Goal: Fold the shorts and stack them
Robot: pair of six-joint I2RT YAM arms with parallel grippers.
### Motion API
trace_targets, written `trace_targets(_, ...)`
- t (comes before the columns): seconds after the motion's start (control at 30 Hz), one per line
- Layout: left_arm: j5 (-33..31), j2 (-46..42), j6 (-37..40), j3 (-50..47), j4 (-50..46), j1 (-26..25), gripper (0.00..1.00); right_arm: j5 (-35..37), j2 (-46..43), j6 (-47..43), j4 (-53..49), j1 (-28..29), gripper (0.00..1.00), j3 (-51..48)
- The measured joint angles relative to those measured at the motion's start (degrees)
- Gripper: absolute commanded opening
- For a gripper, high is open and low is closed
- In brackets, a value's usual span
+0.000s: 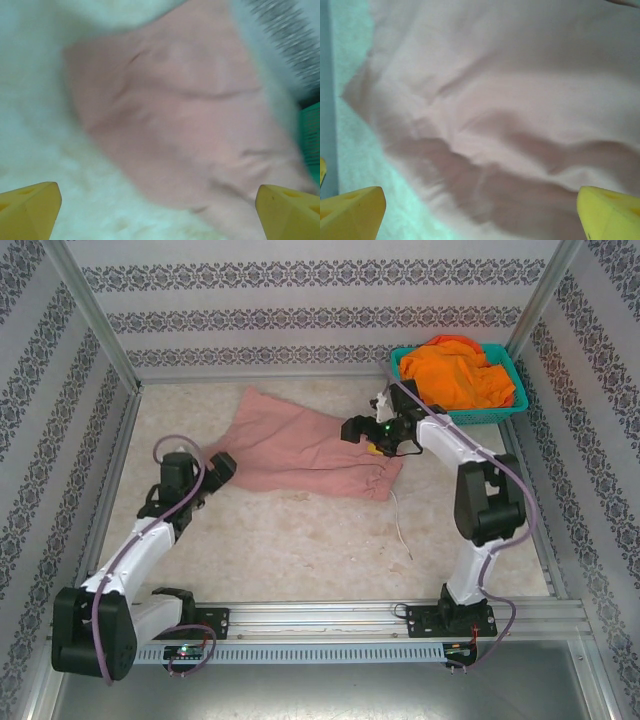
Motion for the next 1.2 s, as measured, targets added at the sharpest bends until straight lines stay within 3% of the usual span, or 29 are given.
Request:
trace_targets(0.13, 2.2, 5.9, 1.9, 12.4, 1.2, 0.0, 1.00, 0.1, -8.1, 3.5, 2.4, 2.8, 0.97, -3.9)
trace_targets(0.23, 5.3, 15.0, 2.4, 20.0, 4.7, 0.2, 1.00, 0.8, -10.6, 5.9, 4.4, 5.7, 0.97, -7.5)
trace_targets(0.47, 10.6, 39.0, 2.3, 29.7, 8.2, 0.7, 1.00, 3.1, -10.6, 9.0, 5.0, 8.5, 0.97, -15.6)
trace_targets(0.63, 10.9, 49.4, 2.7, 32.7, 8.6, 1.0, 1.00, 3.7, -9.1, 9.2, 5.9, 7.8, 0.97, -18.7)
trace_targets(0.9, 9.9, 50.8, 3.0, 30.3, 10.3, 4.2, 1.00, 3.3, -5.5, 8.5, 7.5, 5.9, 0.97, -20.9)
trace_targets(1.2, 8.2, 37.6, 3.0, 13.0, 12.4, 6.7, 1.00, 0.7, -5.0, 6.9, 8.8, 5.9, 0.97, -21.9)
